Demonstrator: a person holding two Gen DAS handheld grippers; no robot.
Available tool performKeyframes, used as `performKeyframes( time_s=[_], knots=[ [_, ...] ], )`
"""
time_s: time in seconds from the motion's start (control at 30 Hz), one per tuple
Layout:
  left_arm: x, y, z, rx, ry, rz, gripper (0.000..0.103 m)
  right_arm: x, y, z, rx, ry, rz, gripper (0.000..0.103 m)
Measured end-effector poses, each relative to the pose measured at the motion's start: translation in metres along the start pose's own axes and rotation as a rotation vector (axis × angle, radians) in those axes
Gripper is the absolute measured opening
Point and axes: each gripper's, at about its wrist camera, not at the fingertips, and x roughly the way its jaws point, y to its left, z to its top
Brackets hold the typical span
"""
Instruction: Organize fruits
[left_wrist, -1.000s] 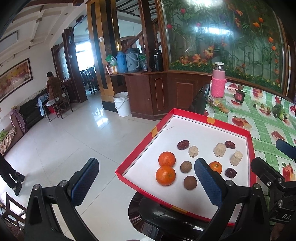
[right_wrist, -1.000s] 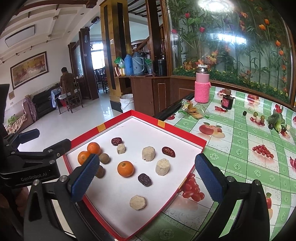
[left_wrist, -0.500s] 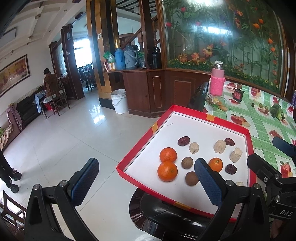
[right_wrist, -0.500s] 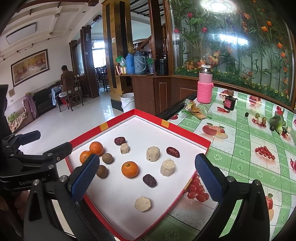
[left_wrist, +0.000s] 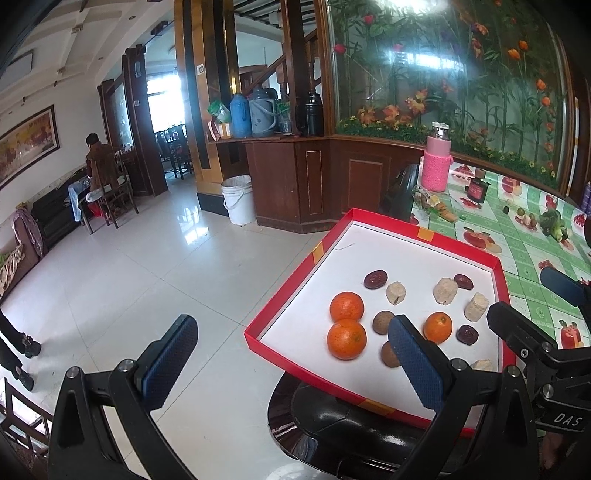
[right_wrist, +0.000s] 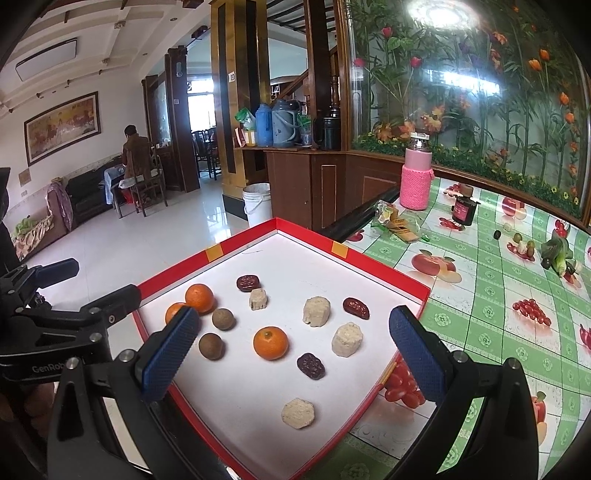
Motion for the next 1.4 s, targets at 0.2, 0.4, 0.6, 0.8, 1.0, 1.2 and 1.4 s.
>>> performKeyframes(
  time_s=[0.2,0.4,0.6,0.8,1.0,1.2,1.4],
  knots=[
    [0.005,0.005,-0.001,-0.006,0.009,-0.021,0.103,0.002,0.001,0.001,-0.001,0.003,0.002,0.103],
    [0.008,0.008,-0.002,-0.003,0.017,-0.029,0.103,0.007,0.004,0.002,-0.006,0.009,0.002,0.103],
    [0.011,0.01,-0.002,-0.004,0.022,-0.024,0.103,0.011,0.005,0.005,-0.007,0.012,0.005,0.103],
    [0.017,0.011,0.0,-0.005,0.035,-0.028,0.103,0.017,0.008,0.007,-0.012,0.017,0.007,0.103],
    [0.025,0.011,0.002,0.003,0.046,-0.025,0.103,0.023,0.005,0.01,0.004,0.02,0.015,0.103],
    [0.028,0.013,0.003,0.007,0.051,-0.023,0.103,0.03,0.005,0.01,0.019,0.026,0.028,0.103],
    [0.027,0.015,0.006,-0.006,0.047,-0.029,0.103,0.033,0.006,0.012,0.027,0.023,0.039,0.103]
  ],
)
